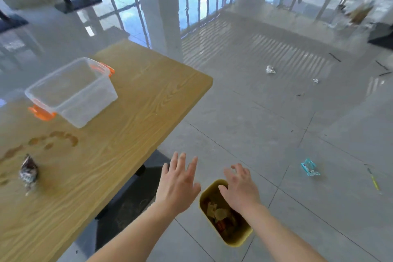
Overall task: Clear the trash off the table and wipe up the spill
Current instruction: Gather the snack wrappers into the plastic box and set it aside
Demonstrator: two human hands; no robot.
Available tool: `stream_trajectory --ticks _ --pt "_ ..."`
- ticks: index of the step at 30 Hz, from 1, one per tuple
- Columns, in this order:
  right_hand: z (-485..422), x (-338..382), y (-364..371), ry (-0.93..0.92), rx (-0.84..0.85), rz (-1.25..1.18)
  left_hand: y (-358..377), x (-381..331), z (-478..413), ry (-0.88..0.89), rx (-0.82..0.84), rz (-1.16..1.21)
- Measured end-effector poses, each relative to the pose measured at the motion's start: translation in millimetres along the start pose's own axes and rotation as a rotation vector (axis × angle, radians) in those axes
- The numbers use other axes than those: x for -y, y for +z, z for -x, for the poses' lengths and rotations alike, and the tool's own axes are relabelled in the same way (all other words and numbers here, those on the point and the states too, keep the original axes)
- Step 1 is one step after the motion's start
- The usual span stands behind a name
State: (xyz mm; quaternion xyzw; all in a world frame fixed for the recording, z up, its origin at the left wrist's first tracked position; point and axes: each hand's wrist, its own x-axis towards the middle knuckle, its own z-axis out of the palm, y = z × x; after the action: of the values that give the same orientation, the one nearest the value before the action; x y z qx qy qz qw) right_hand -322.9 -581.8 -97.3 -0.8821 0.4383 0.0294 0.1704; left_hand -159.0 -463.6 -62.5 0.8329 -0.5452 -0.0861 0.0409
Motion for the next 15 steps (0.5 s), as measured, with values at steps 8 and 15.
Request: stream_trajectory --ticks 8,15 --pt "-21.7 66.7 -70.1 -0.178 -0.094 0.033 -86.0 44.2 27.5 -0.115 -0.102 -0.022" --pt "-38.1 143.9 -117.6 -0.343 -0.14 0.081 -152.6 99.8 54.0 -0.26 -0.209 -0.06"
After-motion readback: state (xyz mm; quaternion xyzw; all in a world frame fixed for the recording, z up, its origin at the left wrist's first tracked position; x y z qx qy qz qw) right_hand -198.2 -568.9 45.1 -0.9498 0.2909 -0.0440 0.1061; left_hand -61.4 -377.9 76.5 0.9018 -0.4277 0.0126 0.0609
